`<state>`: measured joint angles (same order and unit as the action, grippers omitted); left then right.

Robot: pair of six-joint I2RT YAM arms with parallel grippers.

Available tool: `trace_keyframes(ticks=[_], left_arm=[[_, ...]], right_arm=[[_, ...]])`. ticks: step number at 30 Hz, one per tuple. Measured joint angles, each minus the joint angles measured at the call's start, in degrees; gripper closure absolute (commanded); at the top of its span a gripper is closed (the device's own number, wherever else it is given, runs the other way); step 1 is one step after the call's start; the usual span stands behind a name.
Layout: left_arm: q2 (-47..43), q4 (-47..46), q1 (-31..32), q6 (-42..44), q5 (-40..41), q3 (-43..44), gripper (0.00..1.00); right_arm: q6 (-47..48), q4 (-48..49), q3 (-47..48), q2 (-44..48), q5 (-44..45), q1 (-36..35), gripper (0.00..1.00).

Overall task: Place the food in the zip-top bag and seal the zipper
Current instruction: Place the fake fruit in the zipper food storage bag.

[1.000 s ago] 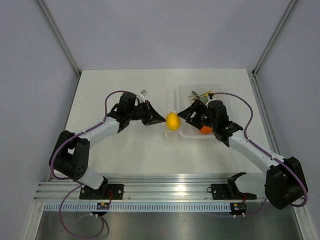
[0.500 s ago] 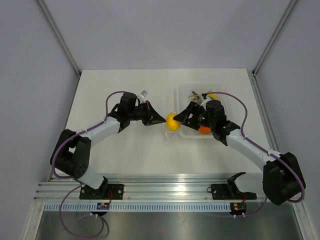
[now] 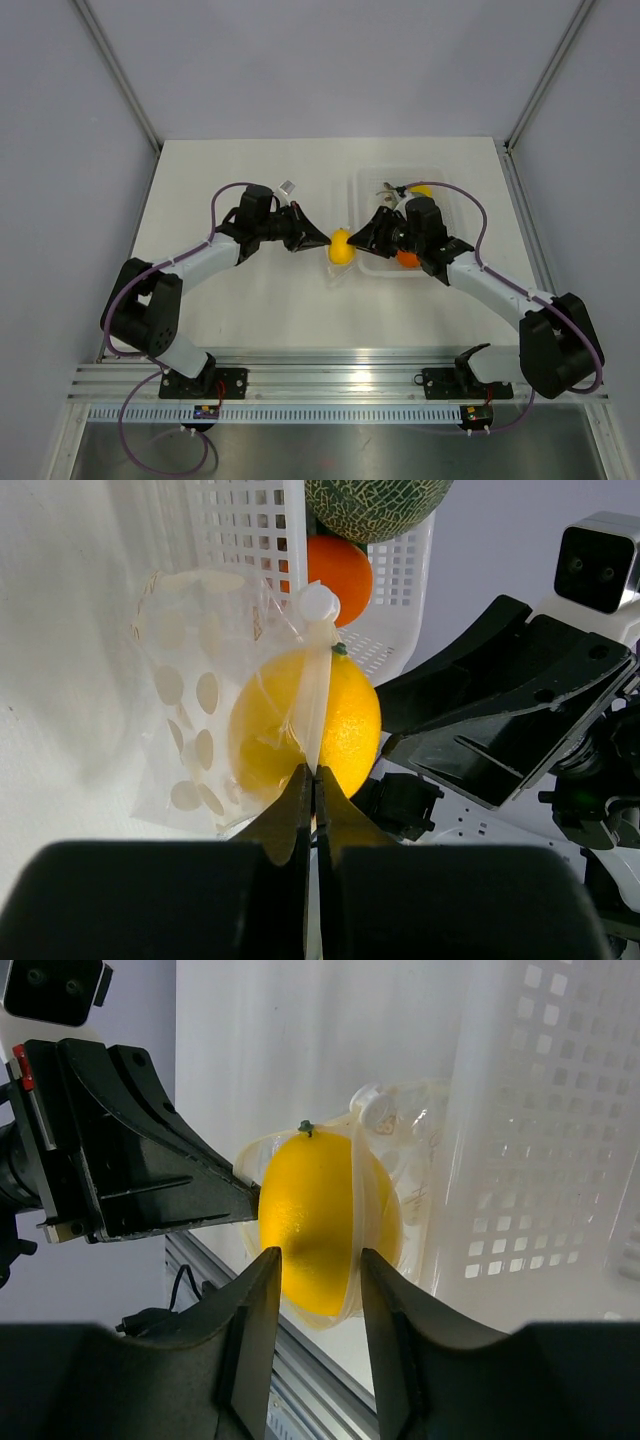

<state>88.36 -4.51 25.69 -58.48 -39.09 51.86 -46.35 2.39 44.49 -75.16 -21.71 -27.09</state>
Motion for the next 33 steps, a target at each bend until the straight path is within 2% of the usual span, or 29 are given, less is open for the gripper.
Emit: trace_keyframes(ticks=[7,11,13,16,21,28,33], left_arm=[[0.00,-0.17,0.13,-0.04,-0.17,0.00,1.00],[0.00,-0.22,0.24,-0.07,-0.22,0.00,1.00],[0.00,-0.22,0.31,-0.04,-0.28,0.00,1.00],[0.00,-0.22,0.35,-0.04,-0.46,0.00,1.00],[-0.02,-0.20,0.35,-0.02,-0.72,0.00,1.00],[-1.20,1.62,0.33,0.68,-0.68,0.13,1.00],[-1.77,1.95,0.35,1.05,-0.68,0.15,1.00]], right_arm=[[1.64,-2.45,2.80,-3.91,0.17,-3.21,0.60],[3.08,-5.64,4.83,-5.88,1.42,-5.22,0.80],[3.72,-6.91,5.66,-6.27,2.49,-5.70,0.82],[4.28,-8.81,6.71,-6.36,4.26,-6.05,0.81],[4.90,-10.51,7.69,-6.36,6.10,-6.16,0.59],[5.01,-11.04,7.74,-5.73,6.69,-6.21,0.60],[5.09,-12.26,8.63,-1.88,8.33,-6.29,0.59]])
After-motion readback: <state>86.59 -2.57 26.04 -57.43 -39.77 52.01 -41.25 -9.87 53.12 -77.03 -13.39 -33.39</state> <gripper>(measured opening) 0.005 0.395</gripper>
